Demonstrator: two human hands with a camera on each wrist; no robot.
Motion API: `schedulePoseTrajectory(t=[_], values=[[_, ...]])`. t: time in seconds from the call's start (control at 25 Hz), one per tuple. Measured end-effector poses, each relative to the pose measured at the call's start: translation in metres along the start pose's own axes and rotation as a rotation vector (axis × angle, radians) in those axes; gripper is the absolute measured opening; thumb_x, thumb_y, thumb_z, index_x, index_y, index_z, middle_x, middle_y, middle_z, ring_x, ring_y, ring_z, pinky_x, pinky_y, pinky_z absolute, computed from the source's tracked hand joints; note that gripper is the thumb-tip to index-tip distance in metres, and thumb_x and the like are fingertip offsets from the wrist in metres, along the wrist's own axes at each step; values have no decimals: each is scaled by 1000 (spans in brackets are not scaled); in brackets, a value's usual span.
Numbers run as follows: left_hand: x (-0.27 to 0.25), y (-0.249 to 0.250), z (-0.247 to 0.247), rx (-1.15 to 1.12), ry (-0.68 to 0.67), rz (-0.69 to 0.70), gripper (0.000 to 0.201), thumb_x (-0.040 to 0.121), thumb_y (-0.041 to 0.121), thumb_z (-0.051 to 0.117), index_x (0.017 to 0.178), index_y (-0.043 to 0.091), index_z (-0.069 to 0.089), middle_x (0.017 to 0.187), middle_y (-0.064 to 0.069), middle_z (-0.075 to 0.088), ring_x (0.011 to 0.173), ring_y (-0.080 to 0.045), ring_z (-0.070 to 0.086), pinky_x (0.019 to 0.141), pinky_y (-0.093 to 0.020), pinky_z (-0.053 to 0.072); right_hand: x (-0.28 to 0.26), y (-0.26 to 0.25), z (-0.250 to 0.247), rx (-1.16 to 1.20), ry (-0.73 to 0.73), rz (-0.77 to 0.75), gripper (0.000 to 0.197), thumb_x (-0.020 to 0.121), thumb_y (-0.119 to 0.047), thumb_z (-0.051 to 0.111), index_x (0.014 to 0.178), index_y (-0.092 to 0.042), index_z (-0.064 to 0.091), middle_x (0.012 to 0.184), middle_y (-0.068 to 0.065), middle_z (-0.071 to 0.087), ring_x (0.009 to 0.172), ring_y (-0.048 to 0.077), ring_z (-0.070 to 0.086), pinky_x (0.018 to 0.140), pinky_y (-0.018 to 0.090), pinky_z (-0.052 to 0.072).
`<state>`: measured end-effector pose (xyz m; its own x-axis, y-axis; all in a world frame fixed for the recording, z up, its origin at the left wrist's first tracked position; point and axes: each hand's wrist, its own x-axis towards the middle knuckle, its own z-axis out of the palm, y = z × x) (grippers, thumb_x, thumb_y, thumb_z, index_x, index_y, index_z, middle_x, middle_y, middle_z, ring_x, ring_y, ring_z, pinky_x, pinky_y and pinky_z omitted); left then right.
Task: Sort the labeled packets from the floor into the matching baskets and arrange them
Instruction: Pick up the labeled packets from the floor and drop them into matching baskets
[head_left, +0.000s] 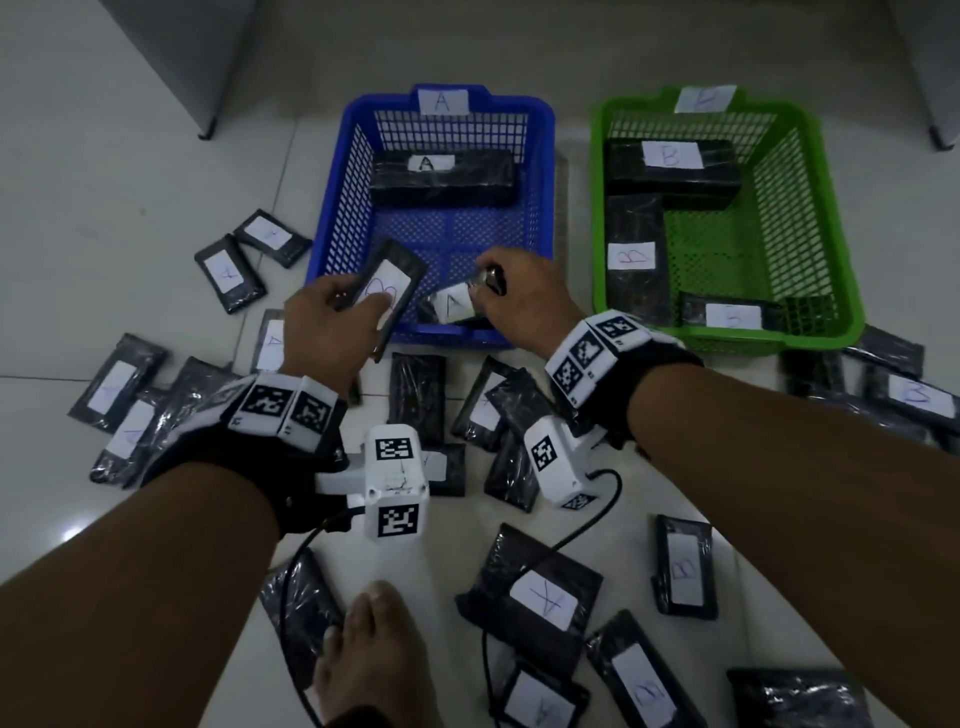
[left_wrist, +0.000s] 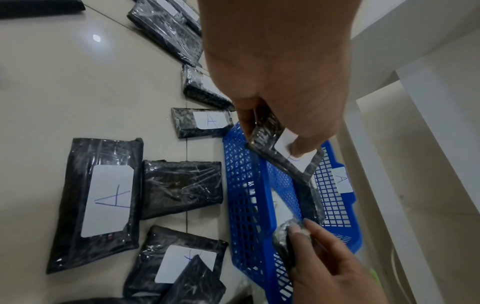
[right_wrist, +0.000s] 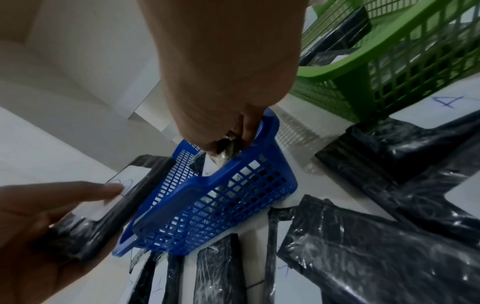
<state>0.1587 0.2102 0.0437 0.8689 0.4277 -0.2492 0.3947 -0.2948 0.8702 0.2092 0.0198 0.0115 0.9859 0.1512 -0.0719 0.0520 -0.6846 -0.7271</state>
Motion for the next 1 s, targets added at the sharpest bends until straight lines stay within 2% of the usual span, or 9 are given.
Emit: schedulePoseTrajectory(t=[0.08,0.24,0.32,0.44,0.52,0.6,0.72,0.88,1.0], values=[[0,3,6,-22,-23,-18,30,85,24,72,112,11,67,100,-4,70,67,-11,60,65,-26,51,-2,2,1,-15,11,-20,33,95,-18,58,126,-8,60,123,10,63,111,22,59,94,27,44],[-3,22,31,-168,-171,-76,12,84,14,70,95,17,73,84,-4,73,69,-21,63,73,-39,55,-15,4,-16,269,134,85,32,97,-26,56,123,-9,62,109,1,67,95,12,62,86,21,48],[-6,36,56,-185,-293,-95,17,84,13,70,99,18,75,91,-9,75,77,-27,68,76,-41,57,-20,10,-31,469,165,188,33,94,-31,61,120,-12,63,102,2,71,89,16,67,85,31,55],[-20,54,102,-142,-400,-34,18,84,11,70,101,17,73,93,-8,74,82,-23,69,82,-39,59,-31,31,-64,650,246,265,12,91,-19,66,102,-20,67,95,9,73,86,25,70,79,49,58],[-31,56,130,-75,-422,105,19,83,16,73,101,18,71,91,-5,72,83,-17,68,86,-37,57,-41,51,-95,671,356,319,13,91,-13,66,98,-23,63,96,7,71,80,18,68,71,42,61],[-42,54,156,105,-406,343,27,82,26,74,108,16,70,97,-2,72,90,-14,67,89,-32,55,-52,78,-130,647,527,363,21,90,-9,66,107,-19,58,97,3,67,77,14,67,65,35,61],[-61,51,181,356,-441,703,35,85,30,69,117,16,68,112,-3,68,105,-17,61,93,-30,49,-65,123,-162,402,704,447,33,89,-9,62,119,-21,55,89,-9,63,77,15,67,73,38,60],[-86,34,201,466,-492,905,32,87,30,65,115,15,68,109,-5,65,104,-23,58,89,-30,45,-73,161,-170,66,559,490,43,89,-10,55,132,-11,52,117,10,65,107,28,62,91,32,48],[-102,12,196,561,-456,1021,32,88,32,62,114,14,68,112,-6,63,105,-26,57,87,-42,47,-79,159,-169,-113,462,496,39,92,-7,53,130,0,52,125,18,60,115,33,56,92,29,39]])
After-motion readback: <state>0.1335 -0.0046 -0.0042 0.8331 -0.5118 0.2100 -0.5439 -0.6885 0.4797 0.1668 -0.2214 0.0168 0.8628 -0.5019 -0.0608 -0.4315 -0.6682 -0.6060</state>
